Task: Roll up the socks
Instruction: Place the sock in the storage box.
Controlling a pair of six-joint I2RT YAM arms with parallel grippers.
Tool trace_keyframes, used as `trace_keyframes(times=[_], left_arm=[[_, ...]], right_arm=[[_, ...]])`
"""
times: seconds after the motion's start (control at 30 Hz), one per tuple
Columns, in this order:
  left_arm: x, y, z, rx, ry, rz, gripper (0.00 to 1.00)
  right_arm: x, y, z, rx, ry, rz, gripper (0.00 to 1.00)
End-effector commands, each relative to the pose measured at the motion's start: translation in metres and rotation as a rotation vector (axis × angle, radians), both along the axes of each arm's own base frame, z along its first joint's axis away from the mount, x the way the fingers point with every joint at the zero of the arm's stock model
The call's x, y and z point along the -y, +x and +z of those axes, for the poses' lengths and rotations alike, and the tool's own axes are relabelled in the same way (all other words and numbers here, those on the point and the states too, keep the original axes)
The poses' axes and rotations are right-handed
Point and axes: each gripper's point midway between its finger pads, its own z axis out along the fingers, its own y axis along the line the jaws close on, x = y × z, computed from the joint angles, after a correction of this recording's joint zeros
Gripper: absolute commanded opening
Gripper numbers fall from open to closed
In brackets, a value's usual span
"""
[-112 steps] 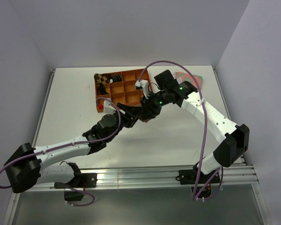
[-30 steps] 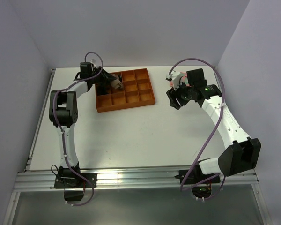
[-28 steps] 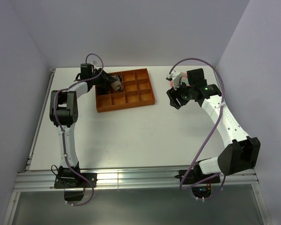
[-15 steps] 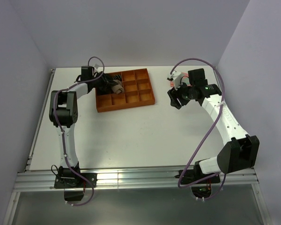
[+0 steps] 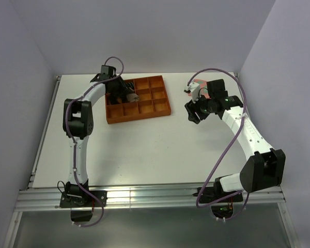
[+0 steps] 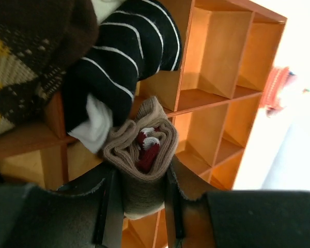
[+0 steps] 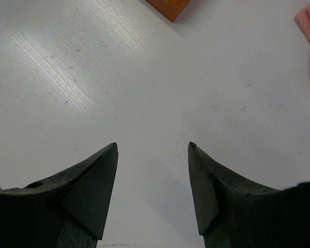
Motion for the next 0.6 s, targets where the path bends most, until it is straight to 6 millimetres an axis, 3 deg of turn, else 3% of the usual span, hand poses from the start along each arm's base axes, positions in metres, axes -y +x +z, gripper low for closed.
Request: trace_keyframes(times=[0.0, 0.37, 0.57], left_arm=[[-0.01, -0.008, -0.031, -0.051, 0.192, 0.022, 0.0], [-0.043, -0.038, -0.077, -0.157, 0.498, 0.066, 0.0], [-0.053, -0.039, -0.088, -0.162, 0.643, 0.106, 0.0]], right_arm=[[0.003, 0.004, 0.015, 0.077, 0.006, -0.004, 0.64], [0.007, -0.001, 0.007, 0.087, -0.012, -0.006, 0.63], [0.01, -0.004, 0.005, 0.089, -0.023, -0.014, 0.63]])
